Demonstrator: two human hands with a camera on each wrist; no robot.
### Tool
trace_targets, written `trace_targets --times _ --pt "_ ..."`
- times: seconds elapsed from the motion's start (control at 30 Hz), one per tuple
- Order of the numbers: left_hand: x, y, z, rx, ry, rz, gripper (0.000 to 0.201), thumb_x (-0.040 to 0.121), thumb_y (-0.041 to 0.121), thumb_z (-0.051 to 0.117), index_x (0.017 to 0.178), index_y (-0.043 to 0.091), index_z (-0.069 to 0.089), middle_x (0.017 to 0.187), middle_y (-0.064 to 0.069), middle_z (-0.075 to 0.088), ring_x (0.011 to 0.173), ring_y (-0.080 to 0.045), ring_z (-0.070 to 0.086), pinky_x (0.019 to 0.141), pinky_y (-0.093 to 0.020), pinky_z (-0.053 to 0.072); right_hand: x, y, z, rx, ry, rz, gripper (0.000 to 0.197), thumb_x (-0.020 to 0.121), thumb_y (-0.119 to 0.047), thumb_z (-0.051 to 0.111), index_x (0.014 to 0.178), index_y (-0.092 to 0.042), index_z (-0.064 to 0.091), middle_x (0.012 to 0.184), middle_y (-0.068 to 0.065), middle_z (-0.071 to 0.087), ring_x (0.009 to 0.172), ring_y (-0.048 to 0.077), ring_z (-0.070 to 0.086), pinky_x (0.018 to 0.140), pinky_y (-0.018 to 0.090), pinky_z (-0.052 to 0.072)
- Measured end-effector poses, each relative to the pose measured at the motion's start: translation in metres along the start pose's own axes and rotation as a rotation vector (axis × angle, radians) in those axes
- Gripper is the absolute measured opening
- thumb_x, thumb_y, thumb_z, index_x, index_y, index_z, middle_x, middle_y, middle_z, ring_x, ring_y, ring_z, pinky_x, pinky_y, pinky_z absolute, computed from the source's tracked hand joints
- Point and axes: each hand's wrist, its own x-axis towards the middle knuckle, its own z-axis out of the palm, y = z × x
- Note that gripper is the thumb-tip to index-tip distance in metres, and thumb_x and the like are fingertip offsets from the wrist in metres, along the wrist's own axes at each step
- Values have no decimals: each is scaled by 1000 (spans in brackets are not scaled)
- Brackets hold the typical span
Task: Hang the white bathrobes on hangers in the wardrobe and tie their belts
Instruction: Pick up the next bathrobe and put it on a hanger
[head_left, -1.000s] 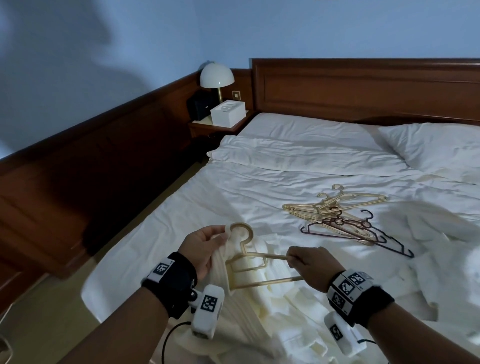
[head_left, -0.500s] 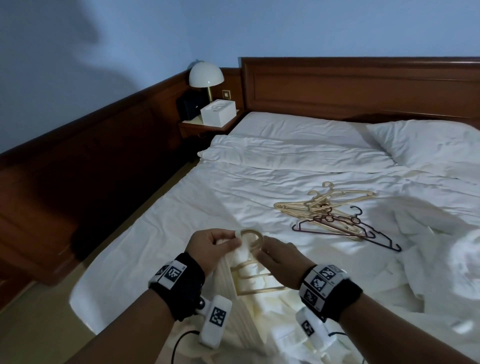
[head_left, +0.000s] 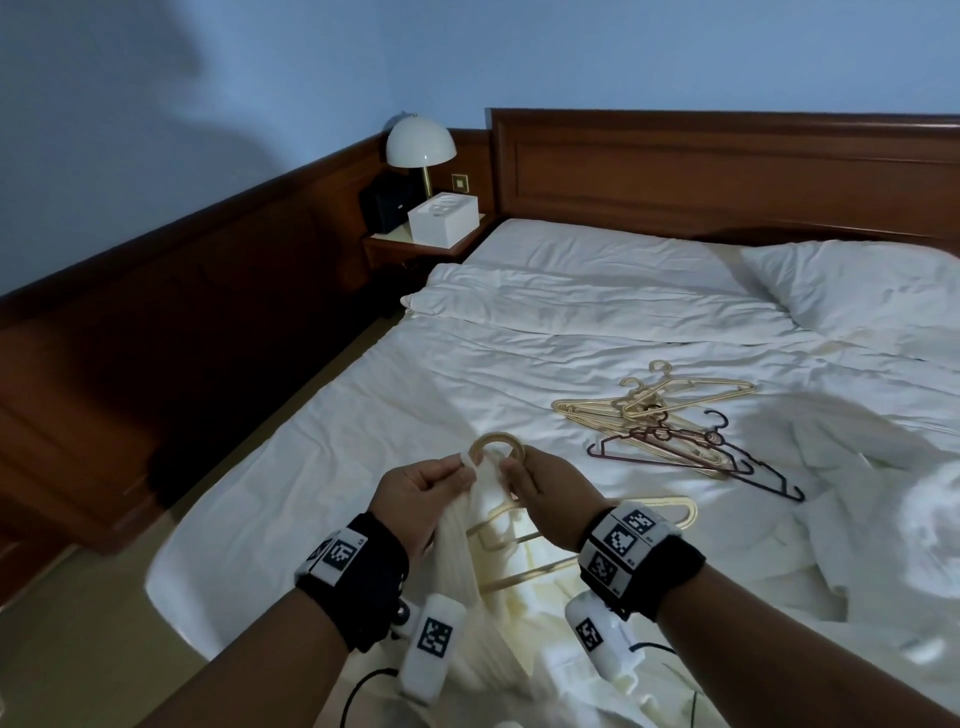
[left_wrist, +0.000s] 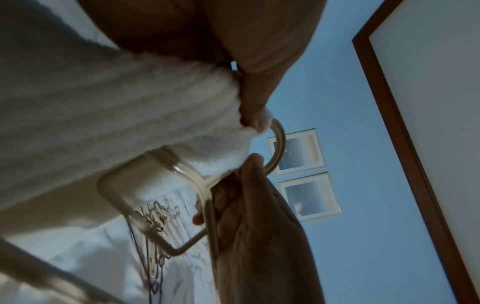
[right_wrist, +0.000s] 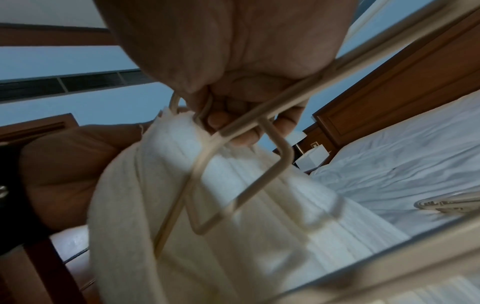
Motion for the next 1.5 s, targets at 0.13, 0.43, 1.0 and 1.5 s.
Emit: trace_targets --times 0.13,0.43,1.0,1.5 --pt "0 4 -5 65 3 63 13 82 8 71 91 15 78 95 -13 74 93 -30 69 91 -49 52 -8 -2 12 25 -69 -8 22 103 -38 33 91 -26 48 76 -13 53 75 13 52 72 28 38" --pt "0 22 -12 641 -153 404 4 80 22 75 81 25 77 84 13 74 88 0 66 83 -7 43 -10 2 12 232 17 10 16 79 -17 60 94 -16 54 88 0 54 73 16 54 72 36 50" --pt "-1 2 -35 1080 -233 539 56 79 71 31 55 21 37 62 7 40 59 -6 43 61 -22 35 3 4 3 -453 -172 27 25 78 -6 55 86 -24 40 90 -4 50 83 21 50 69 30 39" --pt "9 20 -52 1194 -31 519 64 83 63 27 78 13 67 81 3 64 81 -11 60 80 -30 48 30 25 -64 -828 -63 11 30 73 -11 62 101 -21 61 109 2 52 105 28 52 80 39 48"
